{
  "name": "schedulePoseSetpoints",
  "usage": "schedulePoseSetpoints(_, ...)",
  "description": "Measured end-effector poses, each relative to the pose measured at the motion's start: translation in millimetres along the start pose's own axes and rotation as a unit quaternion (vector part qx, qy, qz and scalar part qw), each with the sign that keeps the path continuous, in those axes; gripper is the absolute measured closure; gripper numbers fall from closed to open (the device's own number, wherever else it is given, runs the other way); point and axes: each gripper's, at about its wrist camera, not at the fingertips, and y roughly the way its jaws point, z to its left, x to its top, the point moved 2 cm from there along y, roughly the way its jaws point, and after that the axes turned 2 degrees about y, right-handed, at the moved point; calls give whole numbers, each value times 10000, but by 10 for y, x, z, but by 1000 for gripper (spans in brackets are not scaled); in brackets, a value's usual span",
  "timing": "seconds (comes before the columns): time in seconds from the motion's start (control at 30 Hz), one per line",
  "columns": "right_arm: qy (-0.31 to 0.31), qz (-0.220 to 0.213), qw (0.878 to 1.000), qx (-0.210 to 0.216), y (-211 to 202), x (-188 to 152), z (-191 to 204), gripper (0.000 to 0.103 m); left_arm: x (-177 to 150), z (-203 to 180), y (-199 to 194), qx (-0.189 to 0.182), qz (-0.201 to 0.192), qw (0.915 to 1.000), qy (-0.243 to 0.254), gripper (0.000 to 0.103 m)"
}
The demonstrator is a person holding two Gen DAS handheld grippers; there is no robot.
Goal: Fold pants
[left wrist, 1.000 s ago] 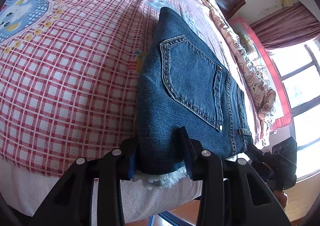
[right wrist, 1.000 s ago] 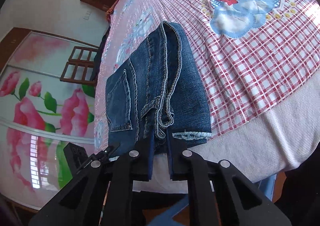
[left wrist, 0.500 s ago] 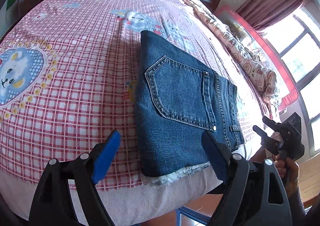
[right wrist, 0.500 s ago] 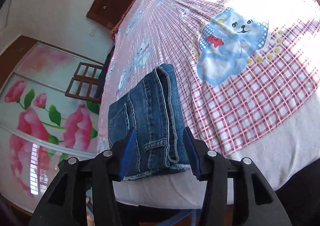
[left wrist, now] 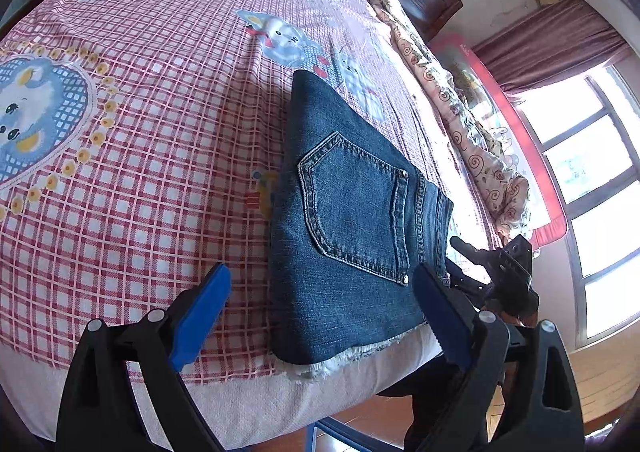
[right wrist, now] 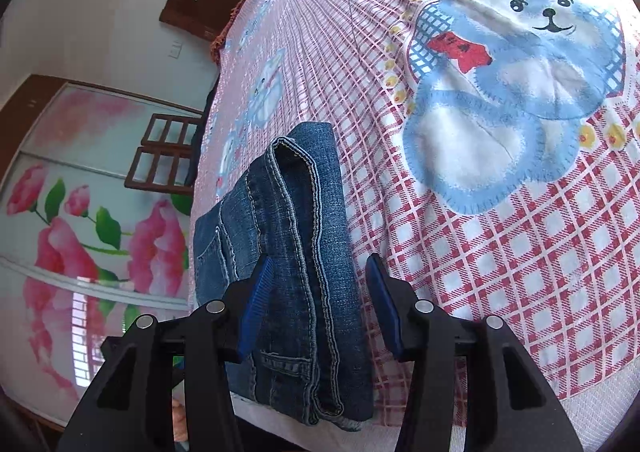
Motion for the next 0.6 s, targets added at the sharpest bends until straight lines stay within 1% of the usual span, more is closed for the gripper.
schedulePoseSetpoints(0.07, -143, 183, 9997, 16, 78, -16, 75, 55, -18, 68, -13, -63, 4, 10000, -73, 11)
schedulePoseSetpoints(0.13, -439, 321, 9985, 8, 131, -47, 199, 55, -3, 145, -25, -105, -3, 9999, -127, 11)
schedulePoseSetpoints(0.17, -585, 371, 9976, 28, 135, -58, 254, 53, 13, 162, -20, -121, -8, 9998, -147, 11)
schedulePoseSetpoints(0.2, -719, 389, 9966, -108, 148, -58, 273, 53, 38, 211, -31, -170, -10, 9997, -157, 11)
schedulePoseSetpoints(0.23, -778, 443, 9946, -519, 194, -52, 243, 55, 75, 228, -12, -199, -19, 9997, -169, 11)
schedulePoseSetpoints(0.27, -743, 435, 9944, -617, 222, -49, 233, 68, 115, 237, 13, -193, -16, 9997, -173, 11)
schedulePoseSetpoints(0.3, -615, 426, 9955, -583, 232, -42, 225, 70, 202, 228, 62, -204, 8, 9996, -173, 11)
schedulePoseSetpoints(0.33, -549, 433, 9958, -583, 228, -36, 205, 77, 259, 238, 104, -221, 27, 9996, -176, 11)
schedulePoseSetpoints(0.37, -550, 440, 9959, -567, 223, -40, 186, 79, 308, 234, 156, -229, 66, 9996, -156, 11)
schedulePoseSetpoints(0.47, -531, 465, 9957, -608, 209, -29, 143, 79, 415, 244, 310, -398, 248, 9987, -212, 11)
schedulePoseSetpoints(0.6, -496, 466, 9958, -607, 235, -27, 163, 79, 442, 234, 499, -719, 559, 9956, -231, 12)
